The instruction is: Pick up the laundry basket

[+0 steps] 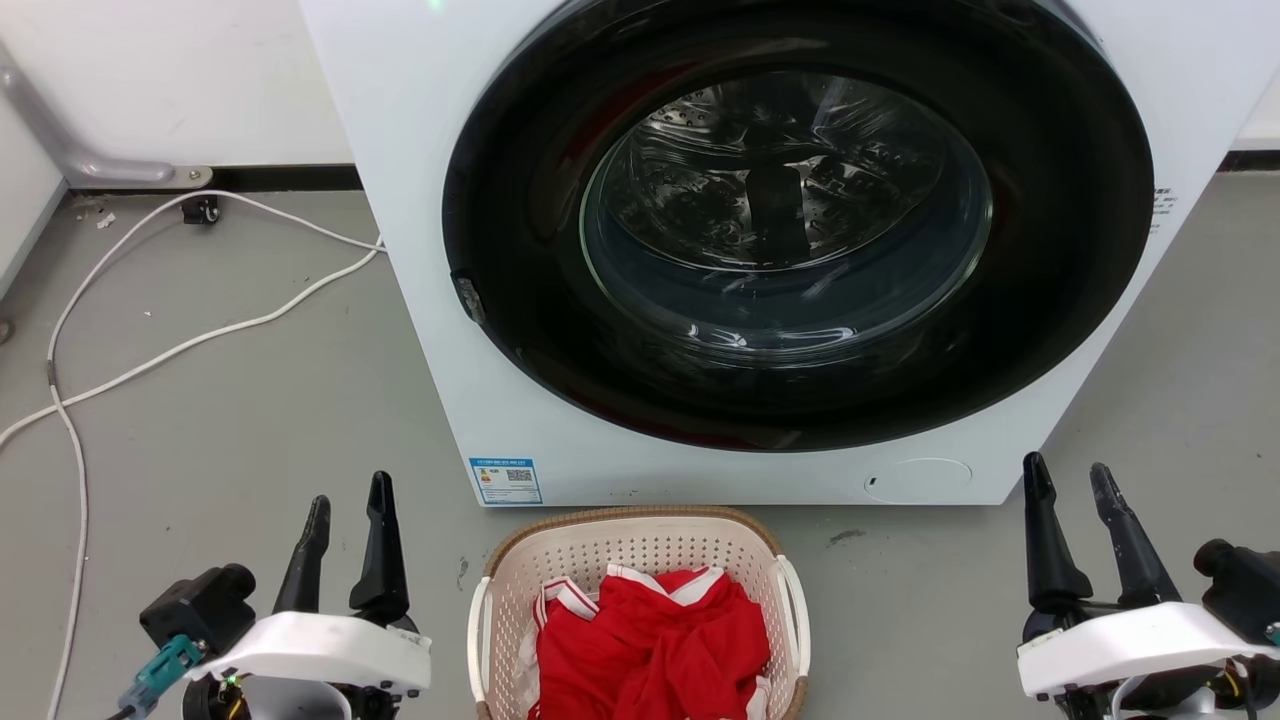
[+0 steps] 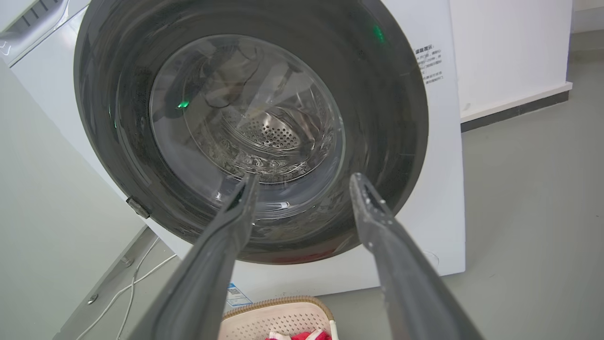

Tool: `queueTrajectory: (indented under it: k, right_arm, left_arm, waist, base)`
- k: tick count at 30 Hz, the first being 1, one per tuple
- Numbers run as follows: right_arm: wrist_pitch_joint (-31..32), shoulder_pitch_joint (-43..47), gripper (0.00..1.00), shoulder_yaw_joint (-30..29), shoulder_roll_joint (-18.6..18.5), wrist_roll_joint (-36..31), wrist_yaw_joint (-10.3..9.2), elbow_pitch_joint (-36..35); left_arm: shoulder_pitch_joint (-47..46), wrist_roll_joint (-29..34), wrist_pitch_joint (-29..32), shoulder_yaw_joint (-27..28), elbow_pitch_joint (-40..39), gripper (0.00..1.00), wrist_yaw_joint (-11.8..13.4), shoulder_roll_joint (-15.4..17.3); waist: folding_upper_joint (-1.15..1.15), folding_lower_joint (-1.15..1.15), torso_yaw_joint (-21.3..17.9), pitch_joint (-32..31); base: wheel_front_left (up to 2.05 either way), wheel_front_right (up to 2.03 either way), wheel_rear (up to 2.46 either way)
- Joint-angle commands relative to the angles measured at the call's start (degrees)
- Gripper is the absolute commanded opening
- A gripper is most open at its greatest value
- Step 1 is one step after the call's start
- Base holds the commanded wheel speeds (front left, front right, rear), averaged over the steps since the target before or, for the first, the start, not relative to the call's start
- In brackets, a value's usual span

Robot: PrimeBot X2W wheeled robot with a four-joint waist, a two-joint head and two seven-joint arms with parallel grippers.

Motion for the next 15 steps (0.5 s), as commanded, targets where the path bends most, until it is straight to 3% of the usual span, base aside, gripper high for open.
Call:
queueTrajectory:
  k: [1,15]
  right_arm:
    - [-0.56,0.25,1.00,0.20,-0.25,-1.80,0.00,-1.02]
    - [-2.54,1.09,1.00,0.50,-0.28,-10.05,0.00,-1.74]
  left_arm:
    - [0.07,1.51,-0.55,-0.15,-0.79,1.00,-0.16,0.21]
    - [0.85,9.67,-2.50,-0.57,-0.89,1.00,-0.20,0.23]
  waist:
    - [0.00,0.00,0.02,-0.01]
    - [0.00,0.00,0.16,-0.04]
  base:
    - [0.00,0.00,0.00]
    - [0.00,0.00,0.00]
